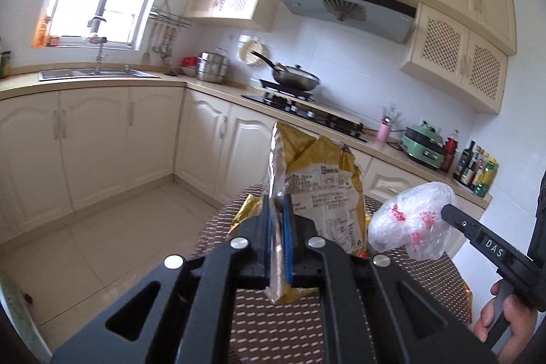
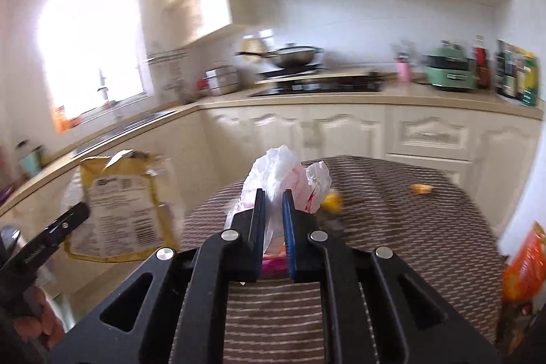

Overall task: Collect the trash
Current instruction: 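Carry both bags over the blue bucket and open both tools to drop them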

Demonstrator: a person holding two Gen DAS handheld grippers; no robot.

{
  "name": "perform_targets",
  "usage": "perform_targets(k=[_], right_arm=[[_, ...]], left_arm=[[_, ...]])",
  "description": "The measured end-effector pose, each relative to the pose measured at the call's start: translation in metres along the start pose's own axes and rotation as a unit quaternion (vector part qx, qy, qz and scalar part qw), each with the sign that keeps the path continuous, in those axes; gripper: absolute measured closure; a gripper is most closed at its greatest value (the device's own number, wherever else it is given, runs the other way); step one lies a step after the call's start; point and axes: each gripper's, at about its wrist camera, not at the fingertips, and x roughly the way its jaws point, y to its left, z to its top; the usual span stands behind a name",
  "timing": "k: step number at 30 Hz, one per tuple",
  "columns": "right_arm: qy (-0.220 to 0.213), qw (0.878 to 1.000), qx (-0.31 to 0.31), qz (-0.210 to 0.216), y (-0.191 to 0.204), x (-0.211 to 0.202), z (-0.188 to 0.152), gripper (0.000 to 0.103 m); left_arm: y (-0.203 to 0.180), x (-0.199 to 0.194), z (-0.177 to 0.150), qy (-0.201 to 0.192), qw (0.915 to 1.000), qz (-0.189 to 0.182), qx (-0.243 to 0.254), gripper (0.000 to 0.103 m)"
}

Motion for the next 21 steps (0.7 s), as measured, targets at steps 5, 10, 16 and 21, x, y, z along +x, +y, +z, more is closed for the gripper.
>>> perform_targets(k=[5,10,16,21], right_arm=[[0.034,0.995,-0.038,0.083,0.087,0.029,-0.019,0.094],[0.093,0.981,-0.080,0.150,0.172,0.069,-0.064,0.094],[0.171,0.961,-0.129,0.177,0.237,0.125,-0.134,0.094],[0.250,0.939,-0.166,0.169,0.263,0.188,-0.207,0.094]], left_arm=[[0.076,-0.043,-0.007,-0.011,0.9964,0.078,-0.031,0.098],[0.163,-0.065,-0.033,0.013,0.9813,0.179,-0.071,0.098],[0.247,-0.050,-0.092,0.090,0.9540,0.265,-0.109,0.098],[0.301,-0.012,-0.149,0.167,0.9322,0.288,-0.140,0.098]])
